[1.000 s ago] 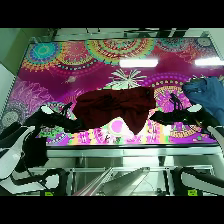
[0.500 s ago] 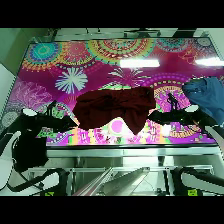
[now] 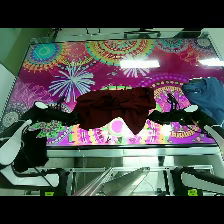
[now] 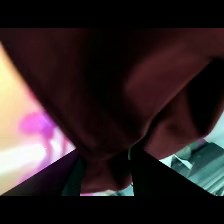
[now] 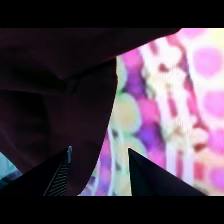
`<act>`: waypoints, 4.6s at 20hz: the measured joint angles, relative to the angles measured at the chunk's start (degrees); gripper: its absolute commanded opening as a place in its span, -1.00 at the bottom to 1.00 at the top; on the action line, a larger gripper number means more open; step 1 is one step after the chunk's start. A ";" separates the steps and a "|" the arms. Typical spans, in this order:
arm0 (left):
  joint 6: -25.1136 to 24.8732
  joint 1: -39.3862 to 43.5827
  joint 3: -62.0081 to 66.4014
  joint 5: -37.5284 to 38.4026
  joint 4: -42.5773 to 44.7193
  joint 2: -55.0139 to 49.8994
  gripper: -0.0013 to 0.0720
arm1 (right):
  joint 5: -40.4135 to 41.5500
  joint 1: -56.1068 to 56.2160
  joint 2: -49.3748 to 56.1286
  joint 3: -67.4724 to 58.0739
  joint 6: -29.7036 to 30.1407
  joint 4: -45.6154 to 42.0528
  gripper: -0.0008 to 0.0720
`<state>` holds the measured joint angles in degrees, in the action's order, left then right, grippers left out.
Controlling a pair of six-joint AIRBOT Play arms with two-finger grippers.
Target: Fold the shirts.
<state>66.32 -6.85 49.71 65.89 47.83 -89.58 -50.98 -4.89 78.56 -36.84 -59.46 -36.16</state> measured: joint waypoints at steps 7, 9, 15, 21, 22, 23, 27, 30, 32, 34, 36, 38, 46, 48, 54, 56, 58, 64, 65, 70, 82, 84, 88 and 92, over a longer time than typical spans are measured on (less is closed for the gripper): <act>-0.90 7.06 4.31 4.28 -0.87 -4.92 -0.86 | -0.33 0.04 5.20 0.02 7.93 12.52 -0.37; -1.03 8.28 4.50 4.85 -0.74 -5.20 -0.90 | -0.96 0.07 7.13 0.04 11.39 16.70 -0.92; -2.45 8.15 4.70 8.04 -4.85 -2.80 -0.93 | -6.01 -0.13 5.70 -2.01 17.59 23.87 -0.93; -5.14 1.44 5.68 13.09 -18.62 14.69 -0.92 | -12.11 -2.99 -14.51 -12.76 16.37 25.62 -0.93; -5.40 -0.13 6.71 14.19 -21.57 17.94 -0.92 | -12.35 -4.17 -18.88 -15.30 16.04 25.77 -0.93; -5.60 -1.84 8.41 15.72 -24.83 21.46 -0.92 | -12.35 -5.46 -22.84 -17.59 15.98 25.77 -0.93; -6.05 -8.48 19.69 18.64 -36.11 32.76 -0.91 | -9.27 -12.85 -38.82 -27.12 15.58 26.16 -0.93; -6.27 -13.49 30.01 18.08 -40.24 38.95 -0.91 | -5.92 -18.58 -47.69 -33.05 17.31 26.10 -0.93; -6.88 -16.74 35.28 16.44 -40.85 41.46 -0.91 | -3.43 -21.88 -51.12 -35.52 19.41 25.66 -0.93; -7.06 -18.60 37.97 15.43 -39.71 42.21 -0.91 | -2.14 -24.00 -51.30 -36.83 21.03 25.49 -0.93; -7.10 -18.14 37.46 14.60 -37.97 40.76 -0.90 | -3.32 -24.37 -47.45 -37.46 21.88 25.79 -0.93; -7.32 -15.21 34.73 14.12 -35.54 37.31 -0.90 | -5.09 -22.36 -40.28 -37.70 22.69 25.77 -0.93; -10.01 -0.07 22.91 3.91 -20.74 8.92 -0.90 | 1.64 -5.33 -1.33 -37.99 25.99 22.67 -0.63; -10.43 -0.02 25.22 3.61 -19.56 -0.28 -0.06 | 5.38 -2.75 6.51 -38.07 26.16 22.97 0.30; -7.67 -3.89 39.93 14.38 -18.27 -18.75 0.35 | 5.11 -3.54 13.33 -38.10 23.91 24.63 0.28; -6.23 -5.31 43.71 18.84 -18.95 -20.00 -0.07 | 0.52 -5.70 11.58 -38.10 21.81 23.71 0.08; -5.31 -6.12 44.76 22.82 -20.72 -18.69 -0.08 | -4.46 -7.76 9.09 -37.88 19.80 21.92 0.02; -5.62 -6.80 29.83 28.46 -22.91 -1.38 -0.17 | -15.65 -10.80 -3.06 -29.46 14.82 12.04 0.02; -6.03 -6.67 26.95 28.06 -23.15 1.31 -0.18 | -16.46 -10.99 -5.51 -27.04 14.19 10.78 0.02; -6.91 -5.95 20.09 14.25 -14.08 8.35 -0.50 | -18.05 -11.39 -11.15 -19.96 8.66 7.58 0.02; 0.44 -12.46 35.56 7.02 19.26 -12.31 -0.36 | -22.75 -18.73 -11.91 -8.00 1.36 3.08 0.02; 0.76 -12.48 38.42 9.29 20.35 -16.20 -0.35 | -23.26 -20.28 -12.26 -5.16 1.33 2.93 0.02; 1.18 -10.88 41.20 15.13 20.28 -21.27 -0.35 | -23.96 -22.60 -12.61 -1.99 1.99 2.71 0.02; 0.70 -8.90 41.72 20.61 18.14 -22.88 -0.36 | -25.05 -24.09 -13.49 -1.07 2.27 1.42 0.02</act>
<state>67.02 -15.75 91.44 86.50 65.98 -112.46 -76.03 -28.97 65.08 -37.91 -57.19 -34.74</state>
